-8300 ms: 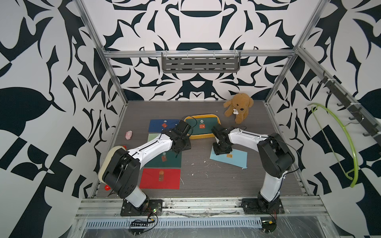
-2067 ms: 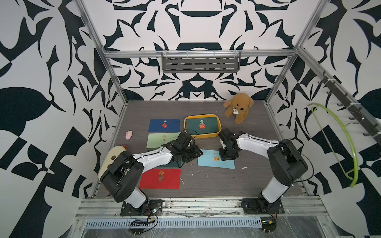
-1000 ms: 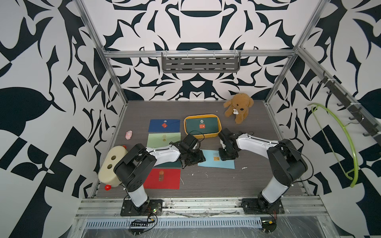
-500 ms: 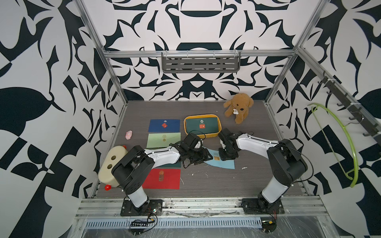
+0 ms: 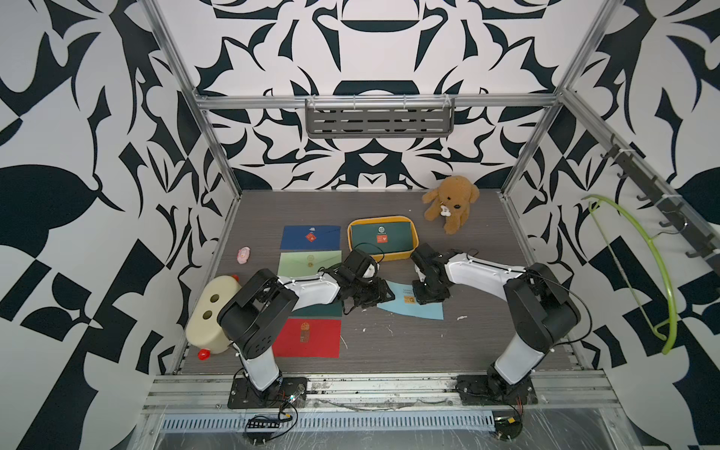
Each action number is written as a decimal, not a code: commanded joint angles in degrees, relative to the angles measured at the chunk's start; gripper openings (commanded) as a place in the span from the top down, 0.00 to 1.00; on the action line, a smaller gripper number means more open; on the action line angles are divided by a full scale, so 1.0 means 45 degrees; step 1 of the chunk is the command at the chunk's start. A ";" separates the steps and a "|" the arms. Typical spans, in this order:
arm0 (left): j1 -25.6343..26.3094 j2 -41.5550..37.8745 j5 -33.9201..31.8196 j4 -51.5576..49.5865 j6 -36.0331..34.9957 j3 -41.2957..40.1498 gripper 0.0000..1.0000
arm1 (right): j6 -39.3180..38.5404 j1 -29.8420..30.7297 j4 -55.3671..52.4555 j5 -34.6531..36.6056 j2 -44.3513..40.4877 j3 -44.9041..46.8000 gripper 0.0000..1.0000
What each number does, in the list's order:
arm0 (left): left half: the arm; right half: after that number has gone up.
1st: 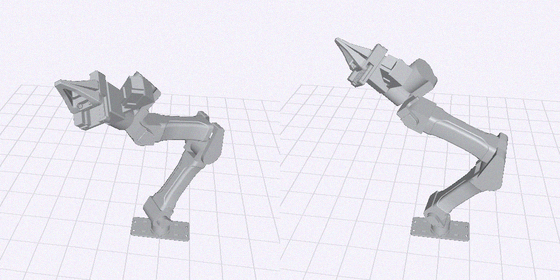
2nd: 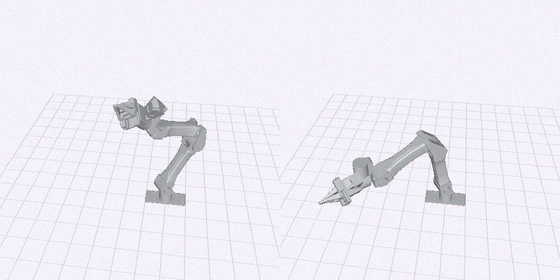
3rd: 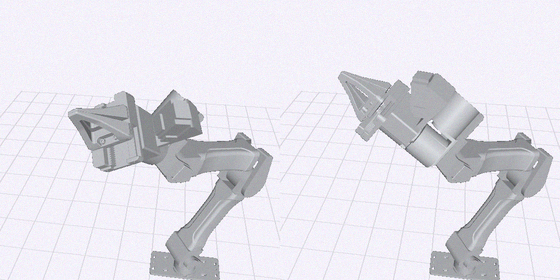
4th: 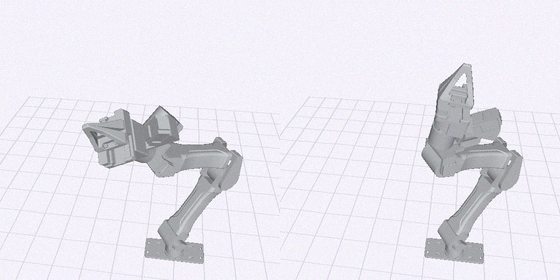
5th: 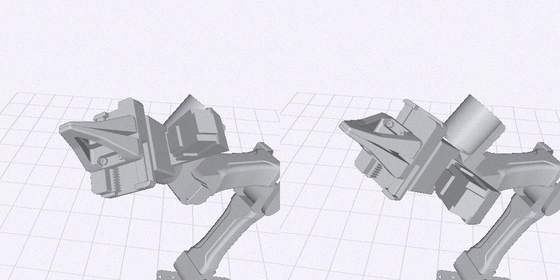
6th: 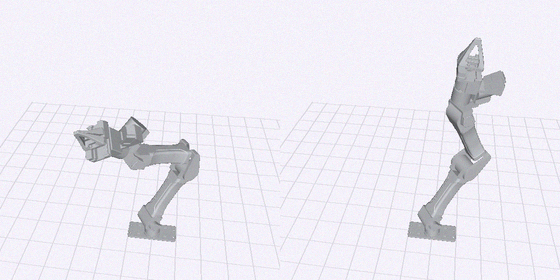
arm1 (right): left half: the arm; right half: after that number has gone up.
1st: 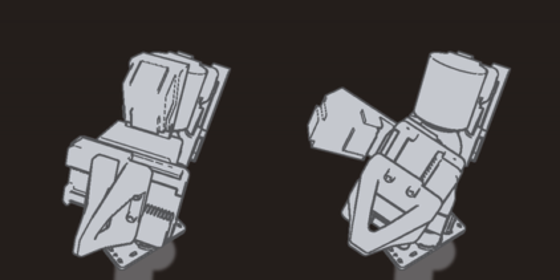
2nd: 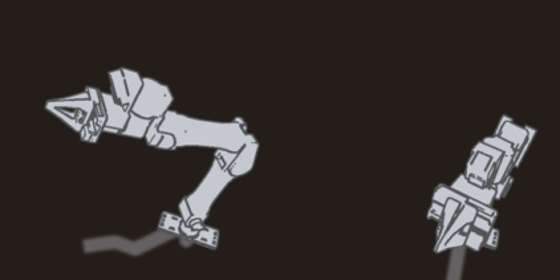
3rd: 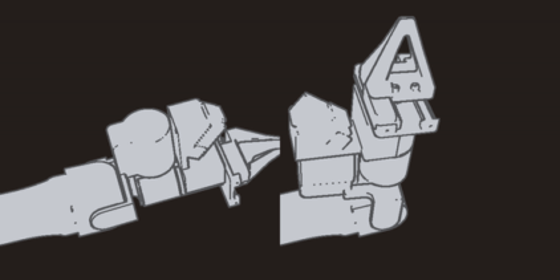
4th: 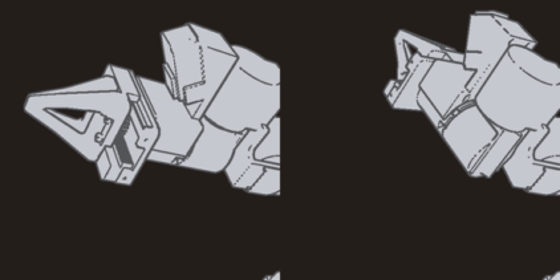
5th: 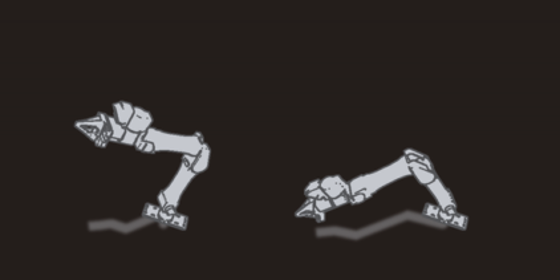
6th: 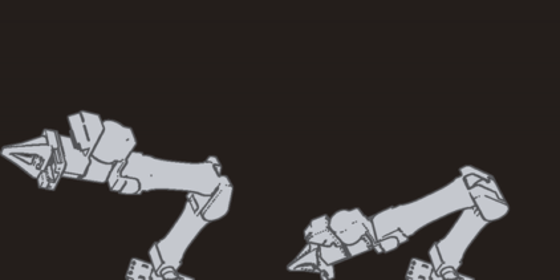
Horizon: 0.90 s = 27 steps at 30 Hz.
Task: Put the sealed envelopes into the storage box
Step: Pick up the envelope from the center of the board.
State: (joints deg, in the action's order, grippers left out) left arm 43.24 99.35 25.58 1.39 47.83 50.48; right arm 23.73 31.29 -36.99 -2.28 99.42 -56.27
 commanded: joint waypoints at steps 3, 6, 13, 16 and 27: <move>-0.0137 0.0356 0.0476 0.0072 -0.0901 0.0501 0.61 | -0.0290 0.0357 0.2200 -0.1171 0.1449 0.0879 0.65; -0.0135 0.0623 0.0975 0.0733 -0.1076 0.0332 0.67 | -0.0353 0.0396 0.2283 -0.1282 0.1328 0.0941 0.65; -0.0156 0.0929 0.1161 0.0885 -0.1406 0.0253 0.75 | -0.0487 0.0392 0.2373 -0.1449 0.1143 0.1035 0.65; -0.0143 0.0863 0.1190 0.0753 -0.1549 0.0277 0.84 | -0.0546 0.0393 0.2415 -0.1608 0.0905 0.1078 0.65; -0.0171 -0.0286 0.2121 -0.1954 -0.4293 0.1177 1.00 | -0.2725 0.0077 0.0535 -0.2461 -0.2333 -0.0501 0.39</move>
State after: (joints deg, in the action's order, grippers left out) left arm 42.59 101.10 32.08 -2.46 34.15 53.58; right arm 16.08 32.23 -33.19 -9.74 93.14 -54.85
